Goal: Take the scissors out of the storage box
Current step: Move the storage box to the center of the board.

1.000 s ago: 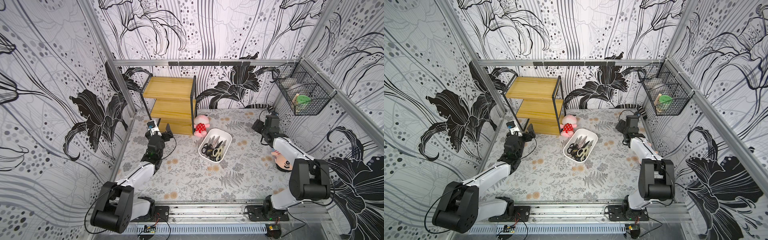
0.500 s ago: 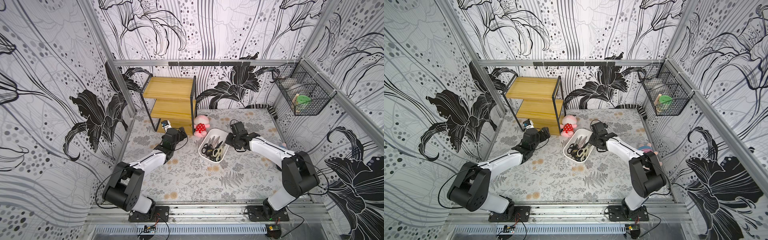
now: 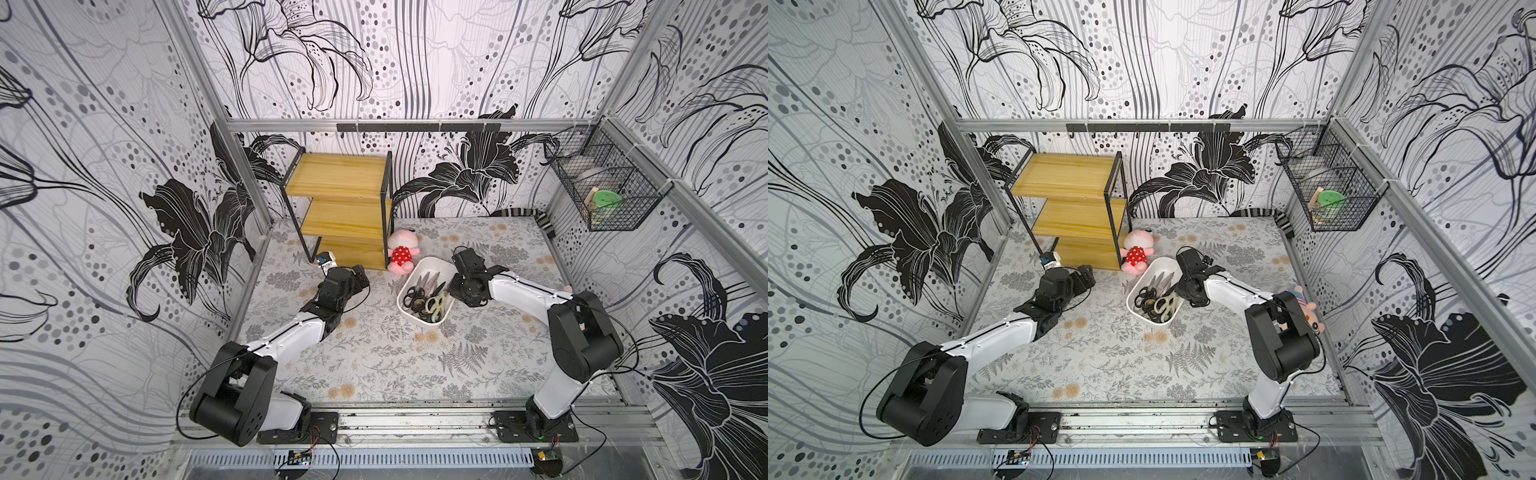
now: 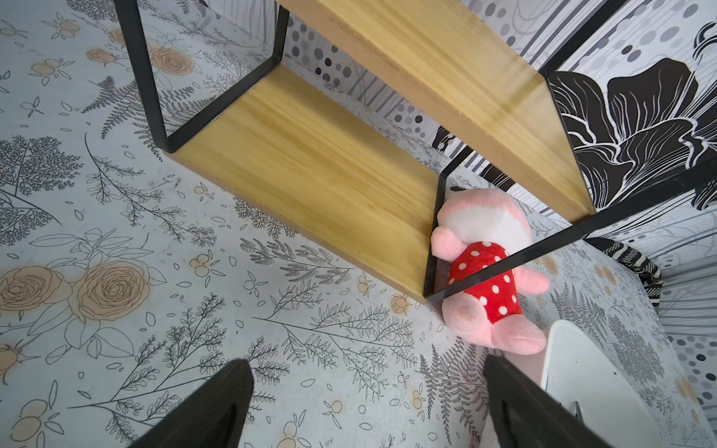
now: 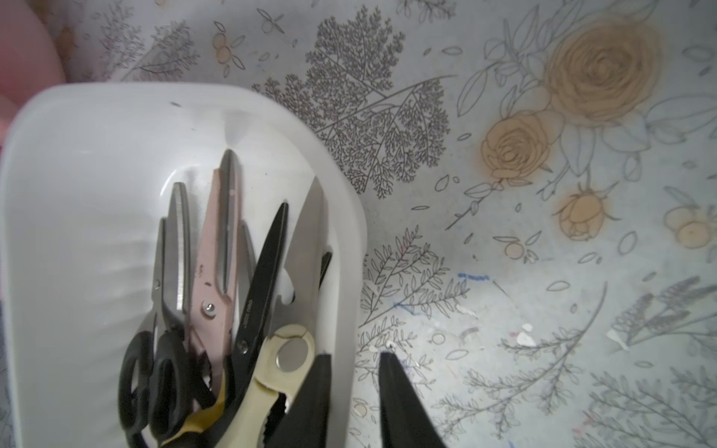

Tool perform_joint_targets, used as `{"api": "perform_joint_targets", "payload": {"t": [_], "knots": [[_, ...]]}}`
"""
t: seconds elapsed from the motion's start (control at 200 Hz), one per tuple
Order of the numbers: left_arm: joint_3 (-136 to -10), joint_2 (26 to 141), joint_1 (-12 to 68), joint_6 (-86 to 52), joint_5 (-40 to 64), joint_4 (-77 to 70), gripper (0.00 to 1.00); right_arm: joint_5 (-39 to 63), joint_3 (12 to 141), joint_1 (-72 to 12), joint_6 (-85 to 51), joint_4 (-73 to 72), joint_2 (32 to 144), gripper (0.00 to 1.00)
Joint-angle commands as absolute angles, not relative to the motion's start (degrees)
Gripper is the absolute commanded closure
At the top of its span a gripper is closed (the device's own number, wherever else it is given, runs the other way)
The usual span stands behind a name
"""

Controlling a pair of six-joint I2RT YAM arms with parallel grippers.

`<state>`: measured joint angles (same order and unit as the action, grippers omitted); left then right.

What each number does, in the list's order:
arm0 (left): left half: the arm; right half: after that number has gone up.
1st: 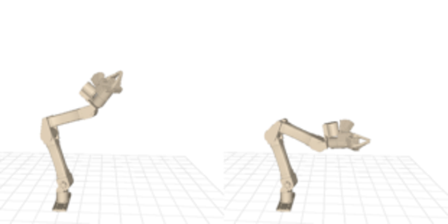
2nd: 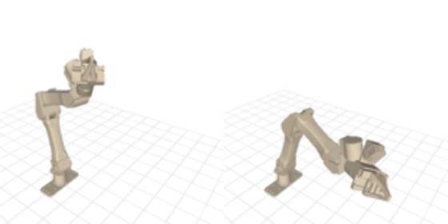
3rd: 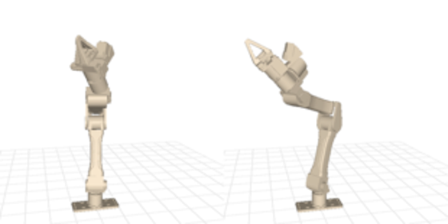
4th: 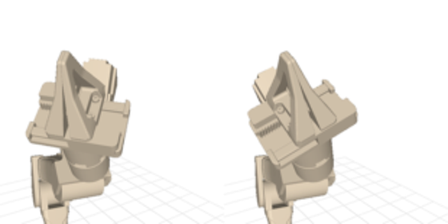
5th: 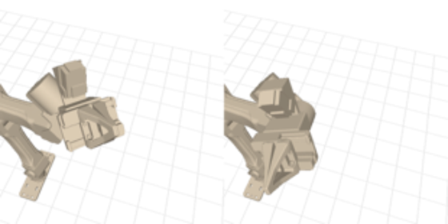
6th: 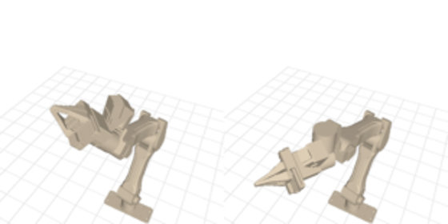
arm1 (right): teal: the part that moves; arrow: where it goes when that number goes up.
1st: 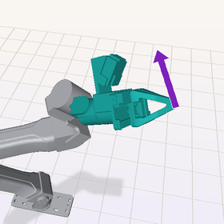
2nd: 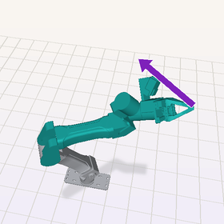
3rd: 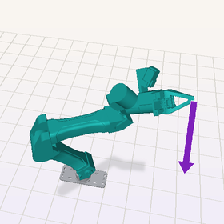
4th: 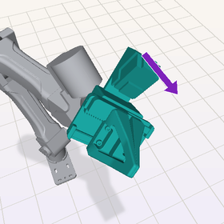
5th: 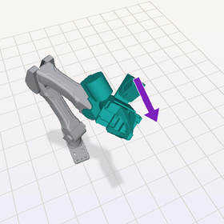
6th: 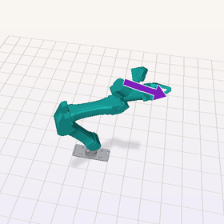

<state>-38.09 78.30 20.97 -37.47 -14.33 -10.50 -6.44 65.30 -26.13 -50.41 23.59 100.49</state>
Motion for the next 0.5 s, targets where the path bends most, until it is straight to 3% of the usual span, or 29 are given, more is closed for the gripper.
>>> {"api": "perform_joint_targets", "payload": {"t": [0.0, 0.115, 0.496], "knots": [[-38.41, 77.74, 21.04, -37.53, -13.91, -9.47, 0.03, -6.9, 68.08, -26.66, -50.09, 24.71, 102.27, 0.85], [-39.62, 78.1, 21.03, -36.93, -13.01, -8.32, 0.02, -6.86, 69.48, -26.78, -48.17, 26.35, 102.42, 1.0], [-42.04, 77.11, 21.04, -35.46, -10.03, -5.0, 0.02, -0.31, 67.96, -31.27, -38.73, 32.54, 94.09, 1.0]]}}
